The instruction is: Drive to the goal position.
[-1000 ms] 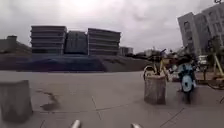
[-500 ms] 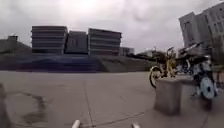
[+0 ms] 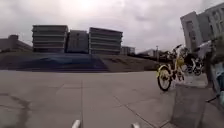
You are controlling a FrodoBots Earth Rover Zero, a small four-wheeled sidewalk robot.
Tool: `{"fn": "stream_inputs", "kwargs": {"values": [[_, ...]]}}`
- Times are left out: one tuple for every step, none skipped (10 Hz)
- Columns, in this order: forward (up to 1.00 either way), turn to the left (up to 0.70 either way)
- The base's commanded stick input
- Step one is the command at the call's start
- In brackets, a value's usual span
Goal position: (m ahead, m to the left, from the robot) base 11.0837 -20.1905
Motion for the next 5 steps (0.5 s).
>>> {"fn": "stream_inputs", "kwargs": {"values": [[0.85, 0.00], [0.85, 0.00], [0.85, 0.00], [0.85, 0.00], [0.85, 0.00]]}}
